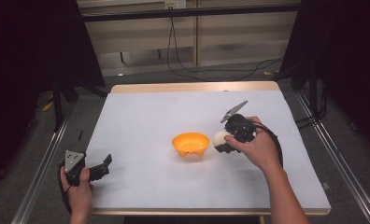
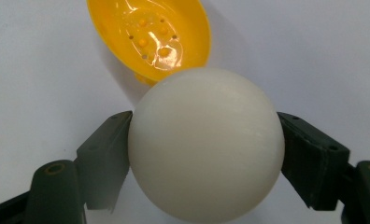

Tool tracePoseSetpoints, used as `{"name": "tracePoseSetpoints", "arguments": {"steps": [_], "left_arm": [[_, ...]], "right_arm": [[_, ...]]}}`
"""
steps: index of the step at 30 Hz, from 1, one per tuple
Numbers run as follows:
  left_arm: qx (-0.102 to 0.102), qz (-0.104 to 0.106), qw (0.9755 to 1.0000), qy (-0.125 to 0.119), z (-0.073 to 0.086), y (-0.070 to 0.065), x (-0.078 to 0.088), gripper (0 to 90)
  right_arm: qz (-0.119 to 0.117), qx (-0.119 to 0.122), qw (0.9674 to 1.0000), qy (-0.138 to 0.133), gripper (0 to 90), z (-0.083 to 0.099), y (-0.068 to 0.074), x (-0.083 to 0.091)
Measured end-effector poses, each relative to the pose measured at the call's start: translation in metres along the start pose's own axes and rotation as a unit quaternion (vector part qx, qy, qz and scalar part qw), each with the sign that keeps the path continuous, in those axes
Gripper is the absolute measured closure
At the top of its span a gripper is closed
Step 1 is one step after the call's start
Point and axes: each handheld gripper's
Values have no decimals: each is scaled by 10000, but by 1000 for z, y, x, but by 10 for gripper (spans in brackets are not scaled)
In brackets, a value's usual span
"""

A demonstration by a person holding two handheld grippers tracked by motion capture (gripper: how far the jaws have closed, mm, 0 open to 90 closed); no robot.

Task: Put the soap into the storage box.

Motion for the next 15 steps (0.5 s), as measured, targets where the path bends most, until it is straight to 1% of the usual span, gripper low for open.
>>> {"name": "tracePoseSetpoints", "arguments": {"steps": [3, 5, 10, 11, 15], "left_arm": [[-5, -1, 10000, 4, 0, 0, 0, 0], [-39, -15, 10000, 18, 0, 0, 0, 0], [-38, -13, 10000, 14, 0, 0, 0, 0], [-27, -15, 10000, 13, 0, 0, 0, 1], [-39, -16, 10000, 17, 0, 0, 0, 0]], "right_arm": [[-20, 141, 9999, -32, 234, -6, 2, -2], [-38, 174, 9998, -21, 234, -10, 3, -2], [-70, 239, 9997, -29, 234, -17, 7, -4], [-60, 310, 9995, -19, 234, -21, 9, -5], [-74, 359, 9993, -44, 234, -26, 12, -7]]}}
Point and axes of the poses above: each handheld gripper's, and its own axes: x roughly backward along the jaws, z roughly out of its underside, y roughly to its left, and after that the axes turned 5 degrees about y, right-handed
